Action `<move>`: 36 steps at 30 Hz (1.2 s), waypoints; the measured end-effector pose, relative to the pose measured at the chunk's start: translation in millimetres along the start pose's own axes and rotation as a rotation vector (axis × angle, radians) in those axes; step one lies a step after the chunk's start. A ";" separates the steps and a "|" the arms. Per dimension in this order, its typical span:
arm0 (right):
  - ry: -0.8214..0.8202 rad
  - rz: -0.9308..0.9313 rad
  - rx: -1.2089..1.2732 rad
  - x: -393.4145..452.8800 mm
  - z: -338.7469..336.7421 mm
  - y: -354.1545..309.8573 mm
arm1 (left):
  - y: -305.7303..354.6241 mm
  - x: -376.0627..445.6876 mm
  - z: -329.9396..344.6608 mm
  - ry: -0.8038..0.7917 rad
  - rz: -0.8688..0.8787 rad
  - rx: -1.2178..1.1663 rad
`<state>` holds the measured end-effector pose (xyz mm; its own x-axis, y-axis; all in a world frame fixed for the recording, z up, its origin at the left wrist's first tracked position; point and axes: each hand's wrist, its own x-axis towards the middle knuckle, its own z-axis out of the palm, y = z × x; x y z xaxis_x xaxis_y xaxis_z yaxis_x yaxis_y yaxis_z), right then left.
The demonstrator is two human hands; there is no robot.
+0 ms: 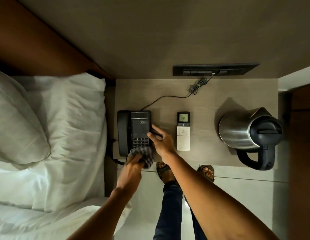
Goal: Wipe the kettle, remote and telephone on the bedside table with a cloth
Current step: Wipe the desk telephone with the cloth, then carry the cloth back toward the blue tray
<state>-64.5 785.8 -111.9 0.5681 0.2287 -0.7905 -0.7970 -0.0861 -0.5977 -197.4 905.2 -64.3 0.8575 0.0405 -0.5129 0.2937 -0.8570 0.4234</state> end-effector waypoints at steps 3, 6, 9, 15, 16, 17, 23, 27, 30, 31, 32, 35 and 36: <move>0.021 0.033 0.010 -1.9 3.1 -1.9 | -5.5 -37.7 15.7 -0.173 -0.114 -0.048; 0.059 0.027 -0.058 -5.3 -0.7 -3.0 | 10.3 -43.8 17.1 -0.129 -0.127 0.023; 0.070 0.015 -0.129 -15.0 -10.4 -5.4 | 38.3 -23.8 7.2 0.028 -0.157 -0.040; 0.142 0.033 -0.163 -33.5 -46.7 -28.8 | 98.6 38.8 -40.6 0.252 -0.258 -0.256; 0.140 0.026 -0.131 -36.3 -53.3 -37.2 | 110.2 49.0 -49.2 0.263 -0.260 -0.295; 0.127 0.027 -0.076 -38.7 -58.6 -45.5 | 121.3 58.5 -57.7 0.279 -0.283 -0.353; 0.010 -0.073 0.306 -84.4 -108.0 -118.3 | 214.5 97.5 -119.6 0.319 -0.447 -1.072; 0.054 -0.267 0.463 -119.9 -161.6 -158.7 | 284.5 107.8 -140.5 0.240 -0.483 -1.365; 0.167 -0.367 0.546 -151.2 -219.7 -175.9 | 344.4 113.9 -136.1 0.118 -0.318 -1.372; 0.201 -0.393 0.556 -161.4 -240.5 -179.2 | 365.8 114.3 -131.6 0.078 -0.246 -1.358; 0.221 -0.419 0.563 -169.2 -258.1 -181.1 | 384.4 113.6 -127.4 0.052 -0.191 -1.345; 0.326 -0.513 0.621 -196.0 -322.0 -178.3 | 450.3 113.3 -102.3 -0.008 -0.075 -1.262; 0.376 -0.543 0.632 -203.9 -343.9 -175.0 | 472.1 113.4 -91.3 -0.024 -0.049 -1.226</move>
<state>29.7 420.7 108.0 0.8390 -0.2578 -0.4791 -0.3013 0.5131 -0.8037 77.1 552.1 145.7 0.8304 0.0383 -0.5558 0.5392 0.1959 0.8191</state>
